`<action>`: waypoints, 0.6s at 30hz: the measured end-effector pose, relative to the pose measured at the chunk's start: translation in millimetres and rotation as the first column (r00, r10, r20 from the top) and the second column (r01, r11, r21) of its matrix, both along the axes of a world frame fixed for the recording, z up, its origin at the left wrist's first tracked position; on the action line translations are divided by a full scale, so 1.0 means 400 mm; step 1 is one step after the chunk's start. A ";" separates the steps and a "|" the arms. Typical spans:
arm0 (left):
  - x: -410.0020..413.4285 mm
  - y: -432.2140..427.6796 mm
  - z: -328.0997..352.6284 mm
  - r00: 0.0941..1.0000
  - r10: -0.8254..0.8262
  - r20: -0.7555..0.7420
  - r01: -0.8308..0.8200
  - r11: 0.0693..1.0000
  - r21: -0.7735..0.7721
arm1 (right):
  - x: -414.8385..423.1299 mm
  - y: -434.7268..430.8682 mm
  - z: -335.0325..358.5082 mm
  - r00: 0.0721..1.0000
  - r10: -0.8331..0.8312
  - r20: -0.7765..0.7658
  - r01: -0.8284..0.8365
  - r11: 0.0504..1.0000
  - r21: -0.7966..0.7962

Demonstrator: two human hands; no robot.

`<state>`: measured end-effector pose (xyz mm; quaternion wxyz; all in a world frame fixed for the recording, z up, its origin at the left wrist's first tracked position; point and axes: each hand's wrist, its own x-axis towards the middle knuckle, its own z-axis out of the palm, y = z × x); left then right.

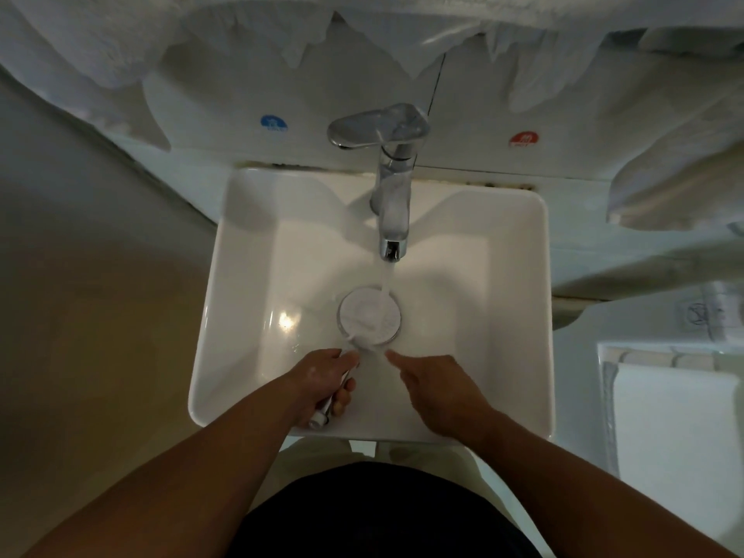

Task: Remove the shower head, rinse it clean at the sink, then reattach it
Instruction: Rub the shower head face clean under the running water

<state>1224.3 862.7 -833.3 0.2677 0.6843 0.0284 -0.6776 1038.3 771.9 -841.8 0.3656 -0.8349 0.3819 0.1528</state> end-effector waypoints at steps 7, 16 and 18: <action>-0.019 -0.008 0.011 0.994 0.088 -0.057 -0.087 0.996 0.016 | -0.008 0.009 0.009 1.000 -0.008 -0.023 0.008 1.000 -0.007; -0.031 -0.014 0.018 0.984 0.148 -0.102 -0.147 0.989 0.021 | -0.042 -0.057 -0.002 0.999 0.026 -0.030 -0.030 0.989 -0.146; -0.030 -0.013 0.017 0.982 0.160 -0.100 -0.158 0.987 0.032 | -0.054 -0.083 -0.016 1.000 -0.006 -0.029 0.000 0.981 -0.192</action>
